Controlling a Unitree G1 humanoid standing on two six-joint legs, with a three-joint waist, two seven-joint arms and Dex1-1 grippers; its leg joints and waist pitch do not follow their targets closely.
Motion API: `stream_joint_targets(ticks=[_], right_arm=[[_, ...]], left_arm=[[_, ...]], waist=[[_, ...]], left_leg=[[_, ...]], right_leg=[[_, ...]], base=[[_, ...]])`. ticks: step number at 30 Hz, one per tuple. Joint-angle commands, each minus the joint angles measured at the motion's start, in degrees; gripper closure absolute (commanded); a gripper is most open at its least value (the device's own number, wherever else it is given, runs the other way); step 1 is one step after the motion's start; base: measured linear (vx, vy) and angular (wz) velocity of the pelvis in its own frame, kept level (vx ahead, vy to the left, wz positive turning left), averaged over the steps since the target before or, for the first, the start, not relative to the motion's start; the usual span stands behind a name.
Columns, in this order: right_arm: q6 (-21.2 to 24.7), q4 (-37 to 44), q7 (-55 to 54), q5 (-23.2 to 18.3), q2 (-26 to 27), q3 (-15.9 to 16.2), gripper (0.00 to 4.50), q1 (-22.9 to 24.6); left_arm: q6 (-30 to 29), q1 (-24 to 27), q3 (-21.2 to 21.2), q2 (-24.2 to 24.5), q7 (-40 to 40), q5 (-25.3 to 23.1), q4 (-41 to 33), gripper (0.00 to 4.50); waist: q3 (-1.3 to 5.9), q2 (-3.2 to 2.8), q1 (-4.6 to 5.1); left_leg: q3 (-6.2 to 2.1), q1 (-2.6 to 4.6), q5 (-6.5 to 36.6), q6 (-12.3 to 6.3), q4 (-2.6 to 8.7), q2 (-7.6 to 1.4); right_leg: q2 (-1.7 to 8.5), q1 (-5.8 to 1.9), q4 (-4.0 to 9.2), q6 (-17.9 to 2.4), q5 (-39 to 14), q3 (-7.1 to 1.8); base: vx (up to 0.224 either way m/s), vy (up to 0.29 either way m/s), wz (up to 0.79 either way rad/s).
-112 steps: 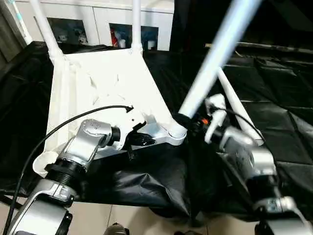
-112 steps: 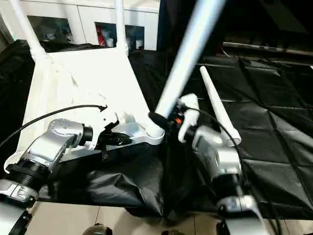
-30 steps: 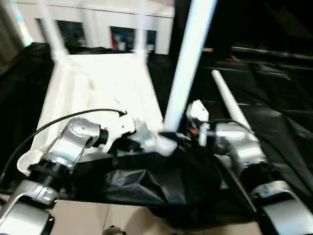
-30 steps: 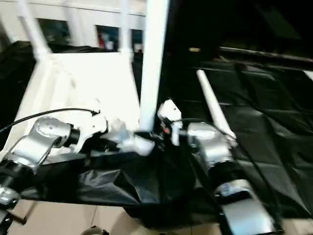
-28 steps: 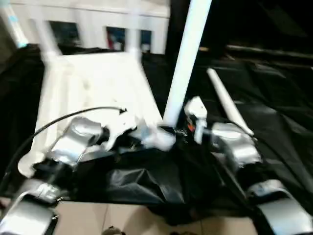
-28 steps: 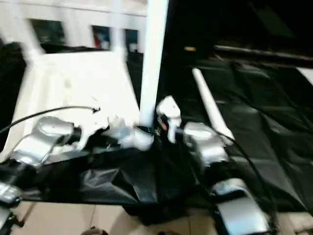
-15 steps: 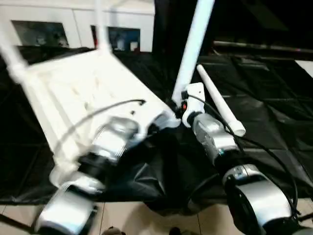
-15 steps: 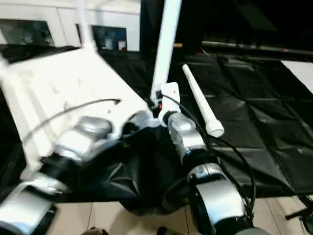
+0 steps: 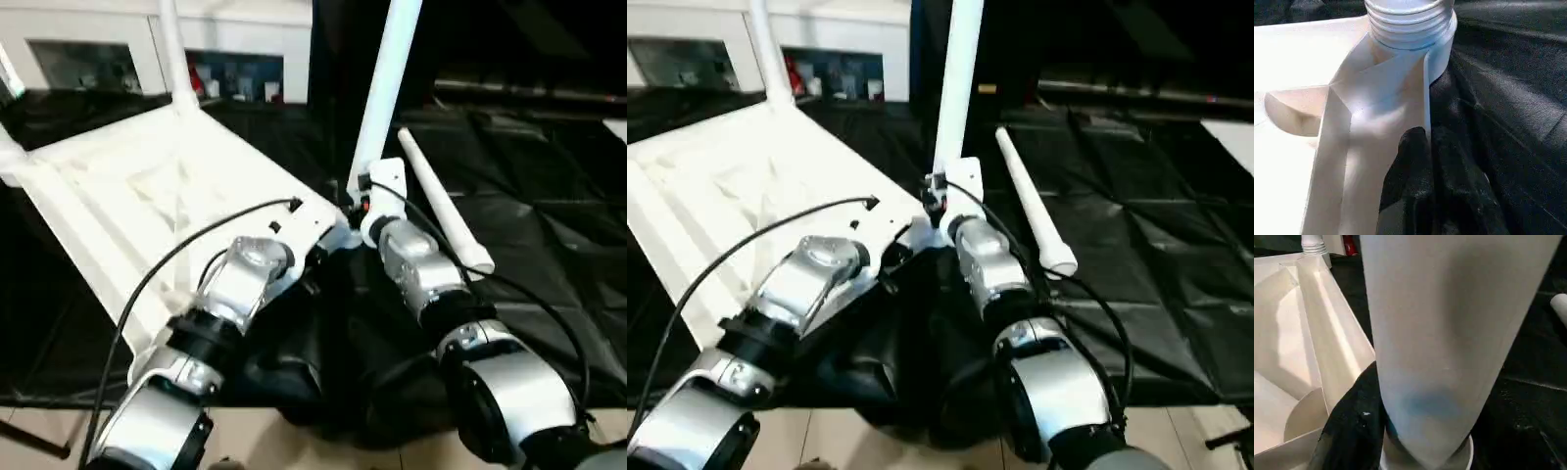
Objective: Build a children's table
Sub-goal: Insert table leg to table base
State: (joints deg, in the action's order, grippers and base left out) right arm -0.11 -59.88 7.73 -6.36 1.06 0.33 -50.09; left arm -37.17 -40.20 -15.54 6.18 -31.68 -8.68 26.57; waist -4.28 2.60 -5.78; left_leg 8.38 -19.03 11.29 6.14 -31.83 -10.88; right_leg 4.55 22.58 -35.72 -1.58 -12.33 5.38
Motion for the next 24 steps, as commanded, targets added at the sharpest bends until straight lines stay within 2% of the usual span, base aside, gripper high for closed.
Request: stream_joint_targets(ticks=[1, 5, 8, 10, 12, 17, 19, 21, 24], right_arm=[[6.6, -8.5, 1.2, 1.4, 2.7, 1.4, 2.61, 4.0], [6.9, -8.7, 2.3, 2.1, 2.8, 1.6, 2.61, 3.7], [7.0, -8.6, 4.2, 2.3, 2.9, 1.8, 2.61, 3.5], [6.9, -8.5, 4.7, 2.3, 2.9, 1.9, 2.61, 3.4], [7.0, -8.5, 5.1, 2.5, 2.8, 1.8, 2.05, 3.1], [6.7, -8.6, 5.0, 2.2, 2.4, 0.9, 1.68, 1.9], [6.6, -8.6, 5.1, 2.2, 2.4, 0.8, 1.55, 1.8], [6.4, -8.7, 5.1, 2.4, 2.2, 0.4, 1.31, 1.5], [6.0, -8.8, 5.4, 2.7, 2.0, 0.0, 1.2, 1.1]], left_arm=[[0.1, -0.5, -1.3, -1.1, 0.1, 0.2, -1.7, 4.5], [0.0, -0.4, -1.3, -1.1, 0.0, 0.3, -1.8, 4.5], [0.1, -0.5, -1.2, -0.9, -0.1, 0.4, -1.6, 4.5], [0.1, -0.5, -1.2, -0.7, -0.2, 0.5, -1.6, 4.5], [0.1, -0.5, -1.2, -0.4, -0.5, 0.5, -1.8, 4.5], [0.3, -0.6, -1.1, 0.1, -1.4, 0.8, -2.1, 4.5], [0.3, -0.6, -1.1, 0.2, -1.5, 0.9, -2.1, 4.5], [0.4, -0.7, -1.1, 0.2, -1.6, 0.9, -2.0, 4.5], [0.5, -0.9, -1.2, 0.2, -1.8, 1.0, -1.9, 4.5]], waist=[[2.15, -0.95, 0.06], [1.96, -0.98, 0.1], [2.01, -1.03, 0.19], [1.98, -1.09, 0.34], [1.98, -1.13, 0.37], [2.09, -1.13, 0.46], [2.18, -1.22, 0.36], [2.18, -1.34, 0.34], [2.22, -1.4, 0.35]], left_leg=[[-0.28, -1.05, 13.3, -1.91, 4.31, -2.14], [-0.22, -0.79, 15.4, -1.47, 4.45, -2.12], [-0.31, -0.97, 14.7, -1.33, 4.67, -2.25], [-0.3, -0.81, 15.2, -1.36, 4.71, -2.3], [-0.32, -0.8, 15.6, -1.28, 4.75, -2.33], [-0.32, -1.05, 14.5, -1.34, 4.73, -2.32], [-0.16, -1.0, 12.9, -1.65, 4.59, -2.31], [-0.12, -0.98, 12.6, -1.62, 4.55, -2.33], [-0.12, -0.86, 12.8, -1.57, 4.58, -2.41]], right_leg=[[4.28, -2.41, 5.75, -9.0, -15.3, -3.7], [4.46, -2.08, 6.41, -7.9, -20.0, -3.78], [4.42, -2.23, 6.43, -7.6, -19.4, -3.72], [4.49, -2.13, 6.54, -7.7, -19.7, -3.74], [4.51, -2.12, 6.57, -7.9, -19.9, -3.73], [4.57, -2.37, 6.36, -8.6, -18.4, -3.74], [4.57, -2.37, 6.23, -9.2, -16.8, -3.81], [4.6, -2.42, 6.21, -9.5, -16.2, -3.8], [4.61, -2.4, 6.19, -9.8, -16.2, -3.77]], base=[[0.0, 0.0, 0.0], [0.0, 0.0, 0.0], [0.0, 0.0, 0.0], [0.0, 0.0, 0.0], [0.0, 0.0, 0.0], [0.0, 0.0, 0.0], [0.0, 0.0, 0.0], [0.0, 0.0, 0.0], [0.0, 0.0, 0.0]])
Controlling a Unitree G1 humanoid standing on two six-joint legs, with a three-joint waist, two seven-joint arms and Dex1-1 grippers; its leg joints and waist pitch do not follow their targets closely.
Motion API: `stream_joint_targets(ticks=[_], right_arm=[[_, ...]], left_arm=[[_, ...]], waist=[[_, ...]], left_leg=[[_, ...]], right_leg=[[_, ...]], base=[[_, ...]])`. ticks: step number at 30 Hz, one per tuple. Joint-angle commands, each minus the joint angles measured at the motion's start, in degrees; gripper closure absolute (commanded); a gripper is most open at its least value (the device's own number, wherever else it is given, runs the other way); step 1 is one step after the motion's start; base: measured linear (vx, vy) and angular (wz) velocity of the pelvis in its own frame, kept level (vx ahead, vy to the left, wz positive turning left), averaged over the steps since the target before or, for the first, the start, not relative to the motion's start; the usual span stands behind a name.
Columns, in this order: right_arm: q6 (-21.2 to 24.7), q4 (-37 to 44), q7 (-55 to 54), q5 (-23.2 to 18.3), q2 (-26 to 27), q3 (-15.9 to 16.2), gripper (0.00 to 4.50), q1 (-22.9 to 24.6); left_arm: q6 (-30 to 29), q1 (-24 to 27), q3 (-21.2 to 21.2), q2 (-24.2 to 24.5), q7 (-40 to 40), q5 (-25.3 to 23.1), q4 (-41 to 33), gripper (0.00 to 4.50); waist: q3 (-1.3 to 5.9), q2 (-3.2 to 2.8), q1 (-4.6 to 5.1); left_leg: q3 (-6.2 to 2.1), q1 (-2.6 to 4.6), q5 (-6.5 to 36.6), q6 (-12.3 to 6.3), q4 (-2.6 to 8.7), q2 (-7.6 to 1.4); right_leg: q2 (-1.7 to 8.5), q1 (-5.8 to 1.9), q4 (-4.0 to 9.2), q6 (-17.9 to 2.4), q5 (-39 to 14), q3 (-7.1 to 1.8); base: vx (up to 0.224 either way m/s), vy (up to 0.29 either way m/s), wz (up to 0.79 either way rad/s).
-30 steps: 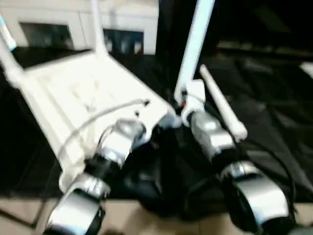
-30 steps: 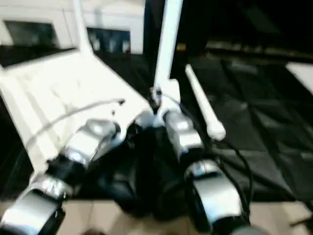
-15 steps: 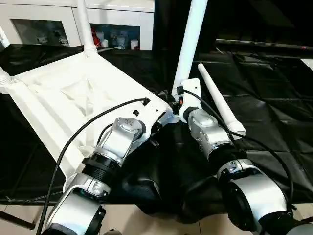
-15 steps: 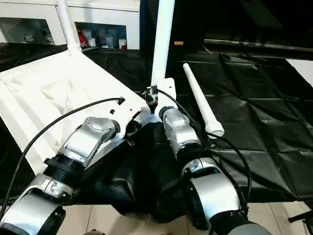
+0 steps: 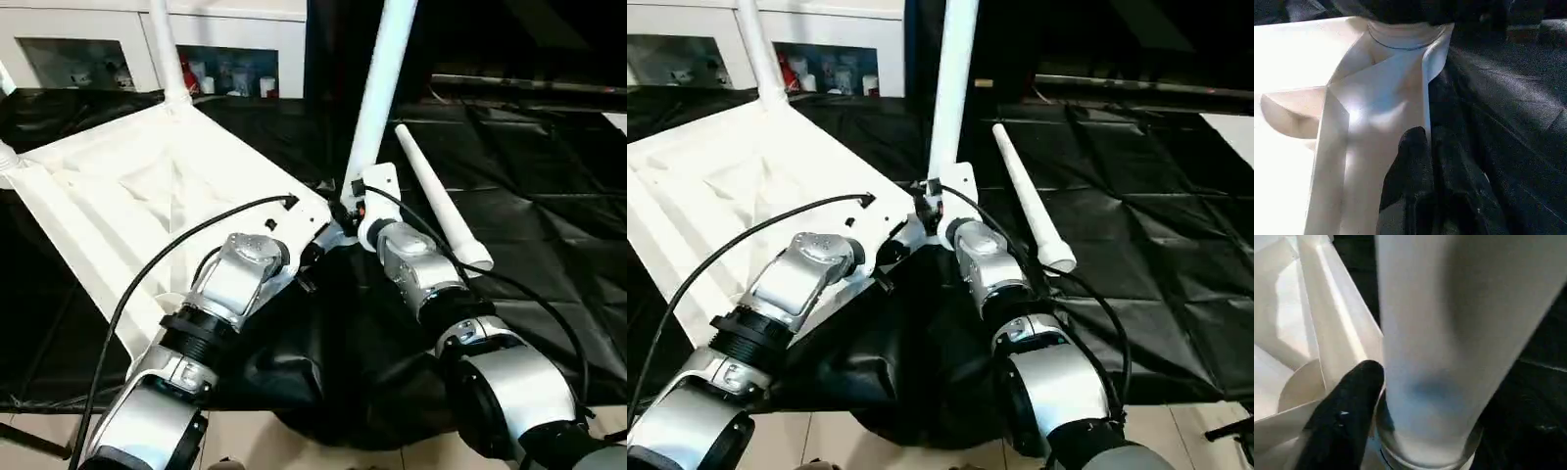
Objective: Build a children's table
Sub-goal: Insert table leg to table base
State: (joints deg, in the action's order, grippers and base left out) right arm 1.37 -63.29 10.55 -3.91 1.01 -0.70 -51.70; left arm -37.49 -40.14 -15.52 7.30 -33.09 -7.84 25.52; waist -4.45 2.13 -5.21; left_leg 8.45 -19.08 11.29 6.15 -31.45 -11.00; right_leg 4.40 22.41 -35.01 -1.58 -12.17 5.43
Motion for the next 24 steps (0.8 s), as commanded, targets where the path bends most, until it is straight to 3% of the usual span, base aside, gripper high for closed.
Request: stream_joint_targets(ticks=[1, 6, 8, 10, 12, 14, 15, 17, 22, 24], right_arm=[[4.5, -5.3, 2.7, 0.3, 2.0, 1.0, 1.08, 2.6], [3.0, -3.9, 5.5, 0.3, 1.2, 0.8, 0.65, 2.1], [2.6, -2.9, 7.1, 0.3, 0.7, 1.0, 0.54, 2.1], [2.1, -0.5, 10.5, 0.2, -0.6, 1.4, 0.35, 2.4], [1.9, 1.1, 12.4, 0.2, -1.5, 1.8, 0.19, 2.8], [1.9, 2.5, 14.0, 0.3, -2.4, 2.2, 0.03, 3.2], [1.8, 3.5, 15.0, 0.5, -3.2, 2.5, 0.03, 3.5], [1.6, 4.8, 16.3, 0.9, -4.1, 2.9, 0.03, 3.9], [2.4, 12.6, 22.8, 1.1, -7.8, 4.3, 0.03, 7.0], [2.9, 16.3, 25.9, 0.9, -9.8, 5.2, 0.03, 8.6]], left_arm=[[0.8, -1.0, -1.2, -0.9, -0.4, 0.2, -0.8, 4.5], [2.0, -1.0, -1.2, -0.4, -1.2, 0.6, -1.0, 4.5], [2.6, -0.9, -1.3, 0.0, -1.9, 0.7, -1.1, 4.5], [3.8, -0.6, -1.7, 0.9, -3.3, 1.0, -1.4, 4.5], [4.4, -0.3, -1.9, 1.7, -4.4, 1.2, -1.6, 4.5], [4.7, 0.0, -1.9, 2.4, -5.2, 1.3, -2.0, 4.5], [5.1, 0.1, -2.0, 2.9, -6.0, 1.5, -2.2, 4.5], [5.4, 0.4, -2.0, 3.4, -6.8, 1.6, -2.5, 4.5], [6.9, 1.4, -2.7, 5.9, -10.2, 2.2, -3.6, 4.5], [8.7, 1.8, -3.2, 7.2, -12.8, 2.8, -4.2, 4.5]], waist=[[2.37, -0.89, -0.19], [2.55, -0.84, -0.25], [2.92, -0.8, -0.31], [3.38, -0.85, -0.41], [3.42, -1.1, -0.4], [3.37, -0.95, -0.34], [3.46, -1.28, -0.37], [3.61, -1.27, -0.37], [4.08, -1.11, -0.65], [4.19, -0.91, -0.95]], left_leg=[[-0.18, -0.92, 12.7, -1.53, 4.21, -2.25], [-0.17, -0.92, 12.2, -1.81, 4.13, -2.29], [-0.11, -1.1, 9.5, -2.26, 3.86, -2.29], [0.25, -1.14, 3.9, -4.0, 3.07, -2.2], [0.29, -1.55, 1.8, -5.11, 2.9, -2.18], [0.44, -1.51, 2.9, -5.37, 2.87, -2.23], [0.49, -1.41, 3.0, -5.47, 2.79, -2.24], [0.5, -1.42, 2.8, -5.49, 2.7, -2.29], [0.7, -1.35, -2.3, -7.86, 1.92, -2.16], [0.66, -1.35, -3.1, -8.79, 1.71, -2.09]], right_leg=[[4.7, -2.31, 5.46, -9.8, -16.1, -3.81], [4.83, -2.42, 5.46, -9.8, -16.3, -3.83], [4.78, -2.66, 5.0, -10.6, -12.4, -3.8], [4.49, -2.68, 3.99, -12.8, -2.9, -3.74], [4.4, -3.04, 3.51, -14.3, 1.3, -3.54], [4.43, -3.12, 3.54, -14.9, 1.6, -3.5], [4.45, -3.11, 3.47, -15.3, 1.6, -3.52], [4.45, -3.23, 3.38, -15.6, 1.9, -3.48], [4.24, -3.39, 2.38, -17.0, 10.2, -3.46], [4.16, -3.56, 2.24, -17.1, 11.3, -3.37]], base=[[0.0, 0.0, 0.0], [0.0, 0.0, 0.0], [0.0, 0.0, 0.0], [0.0, 0.0, 0.0], [0.0, 0.0, 0.0], [0.0, 0.0, 0.0], [0.0, 0.0, 0.0], [0.0, 0.0, 0.0], [0.0, 0.0, 0.0], [0.0, 0.0, 0.0]])
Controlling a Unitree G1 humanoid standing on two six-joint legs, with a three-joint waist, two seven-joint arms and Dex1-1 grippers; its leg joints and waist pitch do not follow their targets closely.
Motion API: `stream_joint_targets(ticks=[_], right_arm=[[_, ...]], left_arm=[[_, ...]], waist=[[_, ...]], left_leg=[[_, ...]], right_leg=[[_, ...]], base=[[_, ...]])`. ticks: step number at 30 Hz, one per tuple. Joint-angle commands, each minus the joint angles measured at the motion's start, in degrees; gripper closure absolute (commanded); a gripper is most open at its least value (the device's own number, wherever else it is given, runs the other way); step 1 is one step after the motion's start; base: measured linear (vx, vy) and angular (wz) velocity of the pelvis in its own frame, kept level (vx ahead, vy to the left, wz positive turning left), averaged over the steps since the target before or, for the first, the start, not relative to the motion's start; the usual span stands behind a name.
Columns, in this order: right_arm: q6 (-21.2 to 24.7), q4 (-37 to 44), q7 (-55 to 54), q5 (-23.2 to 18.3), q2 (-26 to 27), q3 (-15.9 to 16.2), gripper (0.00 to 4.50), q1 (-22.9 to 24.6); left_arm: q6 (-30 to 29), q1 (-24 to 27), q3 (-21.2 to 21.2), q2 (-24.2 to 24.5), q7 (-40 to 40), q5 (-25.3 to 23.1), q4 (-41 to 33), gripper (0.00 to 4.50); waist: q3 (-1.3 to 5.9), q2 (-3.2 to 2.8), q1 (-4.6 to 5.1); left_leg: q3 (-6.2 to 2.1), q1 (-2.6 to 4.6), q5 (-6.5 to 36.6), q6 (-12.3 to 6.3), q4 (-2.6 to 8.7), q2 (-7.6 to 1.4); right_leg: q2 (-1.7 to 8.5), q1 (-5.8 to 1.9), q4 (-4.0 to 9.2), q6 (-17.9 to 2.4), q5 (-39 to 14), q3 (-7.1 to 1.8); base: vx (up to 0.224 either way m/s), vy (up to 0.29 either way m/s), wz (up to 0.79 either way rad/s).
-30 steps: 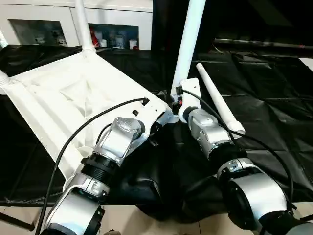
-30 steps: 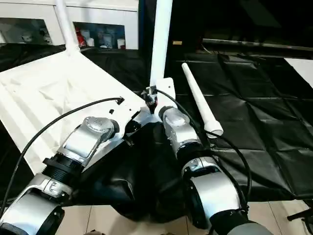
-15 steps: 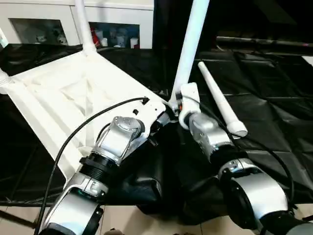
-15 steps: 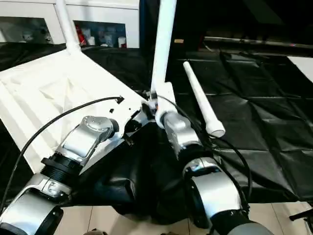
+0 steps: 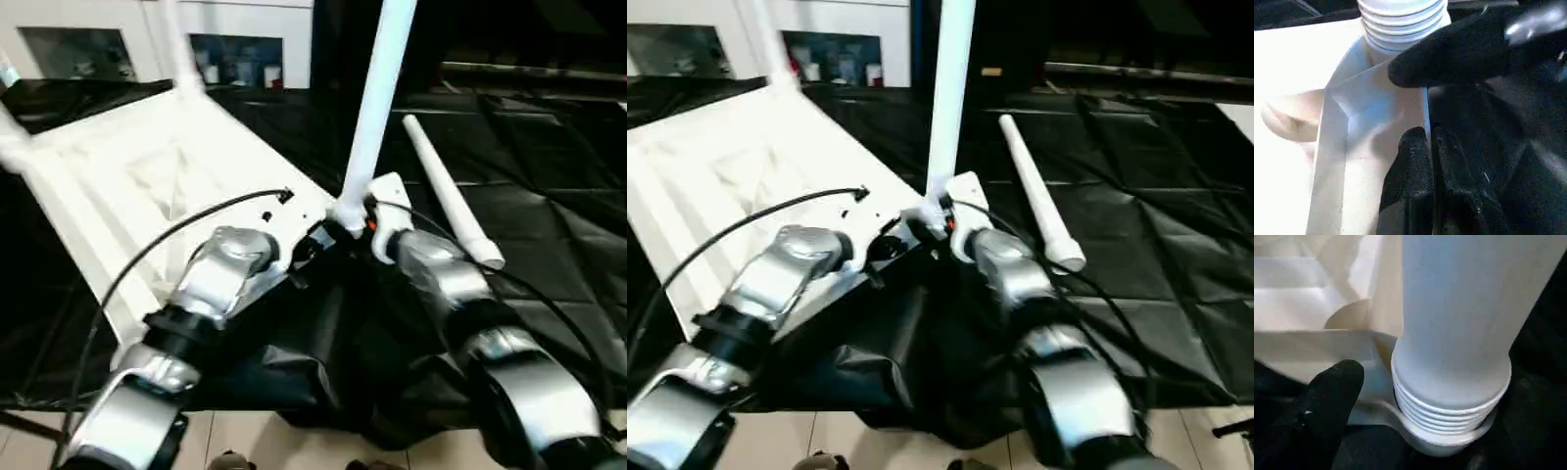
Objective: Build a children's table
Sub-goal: Insert table leg to table base, then rotate leg to tighten
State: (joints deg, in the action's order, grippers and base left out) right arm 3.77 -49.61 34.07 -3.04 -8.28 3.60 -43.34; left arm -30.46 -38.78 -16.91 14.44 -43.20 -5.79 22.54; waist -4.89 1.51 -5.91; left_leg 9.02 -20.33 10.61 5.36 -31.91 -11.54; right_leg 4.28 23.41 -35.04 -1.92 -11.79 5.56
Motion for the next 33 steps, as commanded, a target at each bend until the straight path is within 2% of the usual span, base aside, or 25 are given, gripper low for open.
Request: stream_joint_targets(ticks=[1, 5, 6, 8, 11, 15, 18, 21, 22, 24, 27, 33], right_arm=[[0.9, 4.3, 3.9, -0.1, -1.4, 1.4, 0.03, 1.0], [3.1, 12.1, 11.8, -2.3, -5.4, 2.6, 0.03, 4.4], [3.4, 15.0, 14.7, -2.9, -6.9, 3.1, 0.03, 5.7], [3.8, 20.1, 19.3, -3.7, -9.7, 4.2, 0.03, 8.3], [4.5, 23.1, 21.2, -3.8, -11.6, 4.6, 0.03, 9.8], [4.6, 25.0, 22.5, -3.2, -13.2, 5.1, 0.03, 10.9], [5.0, 27.0, 23.2, -2.4, -14.5, 6.1, 0.03, 12.0], [4.9, 27.3, 23.4, -2.2, -14.8, 6.3, 0.03, 12.2], [4.6, 27.7, 24.2, -1.9, -15.2, 6.9, 0.03, 12.4], [4.4, 28.0, 25.1, -2.0, -15.4, 7.3, 0.03, 12.6], [4.7, 29.3, 27.6, -2.9, -15.9, 8.2, 0.03, 13.4], [5.1, 29.6, 28.2, -3.1, -15.9, 8.7, 0.03, 13.6]], left_arm=[[1.7, 0.6, -1.9, 0.7, -3.5, 0.9, -1.5, 4.5], [4.5, 1.4, -2.2, 3.3, -7.9, 2.0, -2.0, 4.5], [5.3, 1.7, -2.4, 4.2, -9.4, 2.2, -2.2, 4.5], [7.6, 2.5, -2.9, 6.1, -12.6, 2.7, -2.7, 4.5], [8.4, 3.1, -3.1, 7.6, -14.9, 3.3, -3.4, 4.5], [10.3, 4.2, -3.5, 9.3, -18.6, 4.5, -5.2, 4.5], [11.6, 5.7, -3.9, 11.0, -24.0, 7.1, -8.3, 4.5], [11.6, 6.2, -4.1, 11.6, -25.6, 7.8, -9.4, 4.5], [12.1, 6.5, -4.4, 12.3, -27.1, 8.1, -10.1, 4.5], [12.5, 6.6, -4.5, 12.6, -27.6, 8.2, -10.1, 4.5], [13.0, 6.7, -4.6, 12.9, -28.4, 8.4, -10.3, 4.5], [13.0, 6.9, -4.7, 13.0, -28.8, 8.5, -10.8, 4.5]], waist=[[4.59, -0.38, -0.28], [4.52, -0.44, -0.9], [4.42, -0.33, -0.96], [4.57, -0.25, -1.24], [4.63, -0.23, -1.32], [4.72, -0.22, -1.5], [4.89, -0.25, -1.96], [4.89, -0.25, -2.29], [4.76, -0.05, -2.29], [4.68, -0.23, -2.32], [4.51, 0.0, -2.4], [4.45, 0.14, -2.41]], left_leg=[[0.15, -0.08, -2.3, -8.34, 2.15, -1.61], [0.28, 0.19, 0.6, -7.66, 2.17, -1.88], [0.31, 0.06, 1.7, -7.39, 2.25, -1.86], [0.39, 0.08, 1.6, -6.68, 2.22, -2.0], [0.5, 0.12, 1.4, -6.24, 2.13, -1.91], [0.52, 0.08, 1.2, -5.61, 2.0, -1.82], [0.58, 0.19, 0.1, -5.79, 1.83, -1.87], [0.65, 0.14, -0.1, -6.07, 1.7, -1.8], [0.66, 0.17, 0.4, -6.01, 1.78, -1.85], [0.63, 0.14, 1.7, -5.43, 1.83, -1.89], [0.63, 0.13, 3.6, -4.5, 1.92, -1.88], [0.62, -0.04, 3.8, -4.15, 1.85, -1.82]], right_leg=[[4.27, -4.42, 2.22, -16.9, 10.8, -3.52], [4.44, -4.31, 2.53, -16.3, 6.6, -3.64], [4.27, -4.38, 2.64, -15.9, 5.4, -3.55], [4.32, -4.44, 2.51, -14.9, 5.2, -3.61], [4.25, -4.29, 2.38, -15.0, 5.5, -3.63], [4.28, -4.29, 2.27, -15.2, 5.1, -3.65], [4.23, -4.19, 1.97, -15.3, 6.4, -3.68], [4.04, -4.09, 1.75, -15.6, 7.5, -3.61], [4.07, -4.02, 1.88, -15.4, 6.5, -3.6], [4.18, -4.0, 2.02, -15.1, 4.3, -3.63], [4.24, -4.05, 2.26, -14.2, 1.1, -3.74], [4.26, -3.97, 2.3, -13.4, -0.4, -3.79]], base=[[0.0, 0.0, 0.0], [0.0, 0.0, 0.0], [0.0, 0.0, 0.0], [0.0, 0.0, 0.0], [0.0, 0.0, 0.0], [0.0, 0.0, 0.0], [0.0, 0.0, 0.0], [0.0, 0.0, 0.0], [0.0, 0.0, 0.0], [0.0, 0.0, 0.0], [0.0, 0.0, 0.0], [0.0, 0.0, 0.0]])
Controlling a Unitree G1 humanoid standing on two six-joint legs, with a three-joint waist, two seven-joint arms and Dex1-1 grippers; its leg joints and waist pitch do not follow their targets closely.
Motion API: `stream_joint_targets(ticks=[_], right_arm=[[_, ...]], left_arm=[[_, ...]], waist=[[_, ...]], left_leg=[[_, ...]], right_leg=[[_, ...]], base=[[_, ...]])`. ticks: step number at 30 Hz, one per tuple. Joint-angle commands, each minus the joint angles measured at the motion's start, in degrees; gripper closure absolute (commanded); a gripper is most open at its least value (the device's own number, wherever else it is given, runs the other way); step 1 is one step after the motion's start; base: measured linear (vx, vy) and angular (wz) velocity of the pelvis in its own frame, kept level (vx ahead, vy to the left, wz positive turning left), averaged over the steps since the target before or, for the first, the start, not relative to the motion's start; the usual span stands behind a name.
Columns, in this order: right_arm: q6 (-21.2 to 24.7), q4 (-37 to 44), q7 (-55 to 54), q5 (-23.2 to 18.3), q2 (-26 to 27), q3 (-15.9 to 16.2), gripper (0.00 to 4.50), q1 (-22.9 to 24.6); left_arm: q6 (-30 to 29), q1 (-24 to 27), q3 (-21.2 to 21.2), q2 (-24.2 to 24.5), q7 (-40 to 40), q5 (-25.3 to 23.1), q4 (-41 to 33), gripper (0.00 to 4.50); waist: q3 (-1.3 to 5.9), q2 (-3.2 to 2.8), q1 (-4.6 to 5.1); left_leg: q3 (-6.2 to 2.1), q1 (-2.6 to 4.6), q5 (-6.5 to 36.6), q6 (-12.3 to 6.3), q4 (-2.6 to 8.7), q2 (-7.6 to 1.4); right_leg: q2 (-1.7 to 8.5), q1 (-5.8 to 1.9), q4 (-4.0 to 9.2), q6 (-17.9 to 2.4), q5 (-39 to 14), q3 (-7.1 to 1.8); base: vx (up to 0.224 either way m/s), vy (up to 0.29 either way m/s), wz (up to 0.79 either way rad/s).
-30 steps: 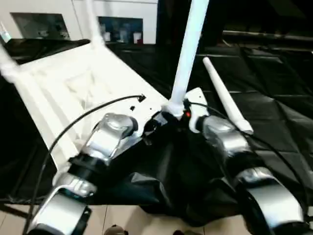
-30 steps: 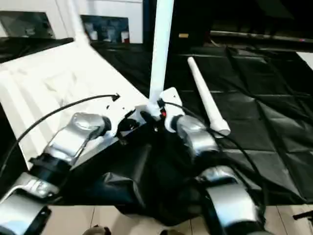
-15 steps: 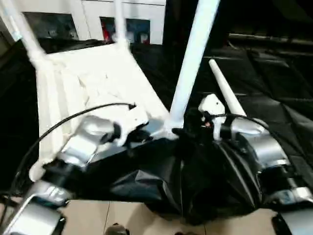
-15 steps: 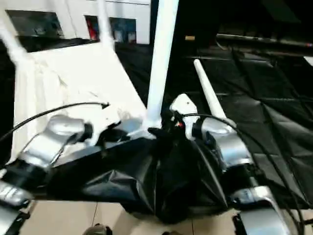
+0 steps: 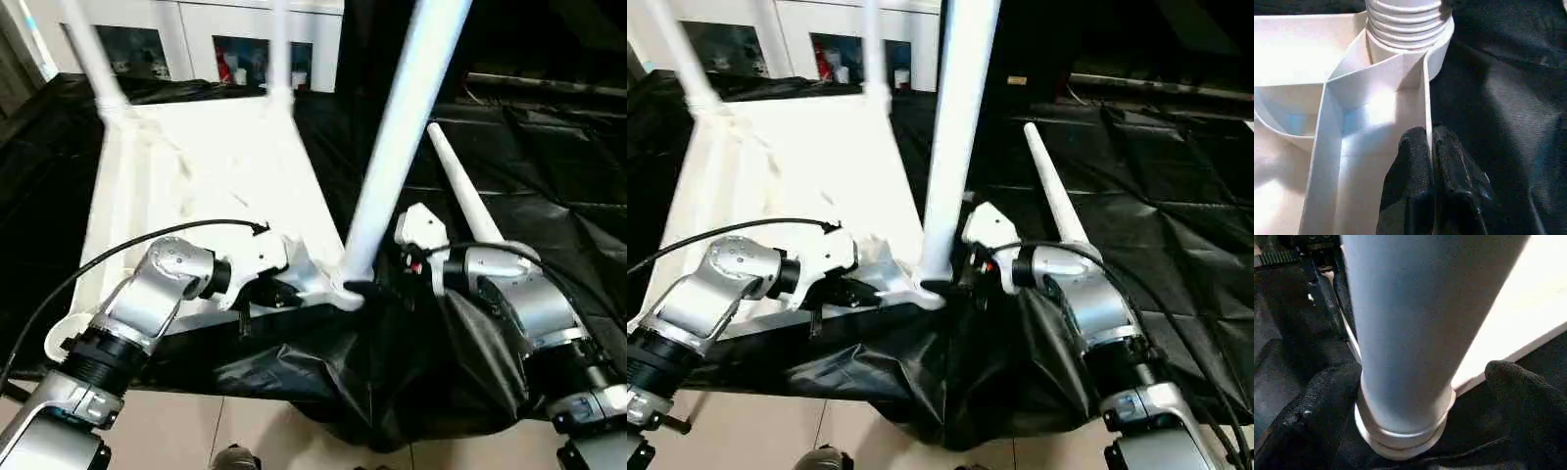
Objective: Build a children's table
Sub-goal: Rotate leg to tighten
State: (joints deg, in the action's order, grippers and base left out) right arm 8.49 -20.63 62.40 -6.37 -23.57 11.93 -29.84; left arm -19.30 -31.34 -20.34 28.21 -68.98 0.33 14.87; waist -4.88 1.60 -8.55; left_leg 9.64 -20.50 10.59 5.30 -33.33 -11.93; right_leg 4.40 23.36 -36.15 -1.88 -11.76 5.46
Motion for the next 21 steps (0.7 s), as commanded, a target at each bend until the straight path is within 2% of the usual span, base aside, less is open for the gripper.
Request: stream_joint_targets(ticks=[1, 3, 4, 5, 8, 9, 13, 14, 21], right_arm=[[0.2, 0.4, 0.1, 0.4, -0.7, 0.6, 0.03, 0.1], [0.0, 0.1, 0.3, 0.5, -0.7, 0.8, 0.03, 0.0], [-0.1, 0.0, 0.4, 0.6, -0.8, 1.0, 0.29, 0.0], [-0.1, 0.0, 0.6, 0.6, -0.8, 1.0, 0.36, 0.0], [-0.1, -0.3, 1.1, 0.7, -0.7, 1.5, 0.36, 0.1], [-0.1, -0.3, 1.1, 0.7, -0.7, 1.5, 0.68, 0.1], [-0.3, -0.8, 1.7, 0.9, -0.5, 2.0, 0.82, 0.0], [-0.4, -1.1, 1.8, 0.9, -0.4, 2.1, 1.11, 0.0], [-0.4, -1.8, 2.1, 0.7, -0.2, 2.4, 1.65, -0.1]], left_arm=[[1.9, -0.5, -1.3, -0.7, -3.1, 2.4, -3.1, 4.5], [2.1, -0.5, -1.4, -0.7, -3.2, 2.4, -2.9, 4.5], [2.3, -0.5, -1.5, -0.7, -3.2, 2.3, -2.8, 4.5], [2.4, -0.5, -1.4, -0.7, -3.3, 2.3, -2.7, 4.5], [2.5, -0.7, -1.3, -0.7, -3.3, 2.1, -2.4, 4.5], [2.5, -0.7, -1.3, -0.7, -3.3, 2.1, -2.4, 4.5], [2.5, -0.9, -1.1, -0.7, -3.2, 1.9, -2.0, 4.5], [2.5, -0.9, -1.1, -0.7, -3.1, 1.9, -2.0, 4.5], [2.3, -1.1, -1.0, -0.6, -3.2, 1.8, -1.9, 4.5]], waist=[[4.49, 0.03, 0.25], [4.51, 0.05, 0.31], [4.55, 0.06, 0.31], [4.58, 0.04, 0.31], [4.71, -0.07, 0.25], [4.69, -0.02, 0.28], [4.76, 0.02, 0.22], [4.72, 0.03, 0.23], [4.7, -0.05, 0.25]], left_leg=[[-0.04, 0.11, 3.5, -4.04, 3.23, -1.42], [-0.07, 0.07, 3.4, -4.1, 3.18, -1.39], [-0.06, 0.1, 3.2, -4.15, 3.15, -1.38], [-0.08, 0.08, 2.9, -4.27, 3.11, -1.4], [-0.11, 0.03, 2.2, -4.61, 2.98, -1.38], [-0.08, 0.06, 2.2, -4.7, 2.95, -1.38], [-0.1, -0.03, 1.8, -5.05, 2.85, -1.38], [-0.08, 0.0, 1.9, -5.13, 2.83, -1.38], [-0.14, -0.08, 2.1, -5.17, 2.76, -1.42]], right_leg=[[4.11, -3.91, 3.32, -13.3, -0.2, -3.68], [4.07, -3.92, 3.28, -13.3, 0.0, -3.64], [4.06, -3.91, 3.25, -13.3, 0.2, -3.64], [4.04, -3.89, 3.18, -13.4, 0.7, -3.63], [4.04, -3.94, 2.97, -13.8, 2.1, -3.59], [4.0, -3.88, 2.99, -13.9, 2.3, -3.57], [4.03, -3.94, 2.85, -14.2, 2.9, -3.54], [4.01, -3.86, 2.89, -14.2, 2.7, -3.54], [4.03, -3.87, 2.83, -14.4, 2.7, -3.51]], base=[[0.0, 0.0, 0.0], [0.0, 0.0, 0.0], [0.0, 0.0, 0.0], [0.0, 0.0, 0.0], [0.0, 0.0, 0.0], [0.0, 0.0, 0.0], [0.0, 0.0, 0.0], [0.0, 0.0, 0.0], [0.0, 0.0, 0.0]])
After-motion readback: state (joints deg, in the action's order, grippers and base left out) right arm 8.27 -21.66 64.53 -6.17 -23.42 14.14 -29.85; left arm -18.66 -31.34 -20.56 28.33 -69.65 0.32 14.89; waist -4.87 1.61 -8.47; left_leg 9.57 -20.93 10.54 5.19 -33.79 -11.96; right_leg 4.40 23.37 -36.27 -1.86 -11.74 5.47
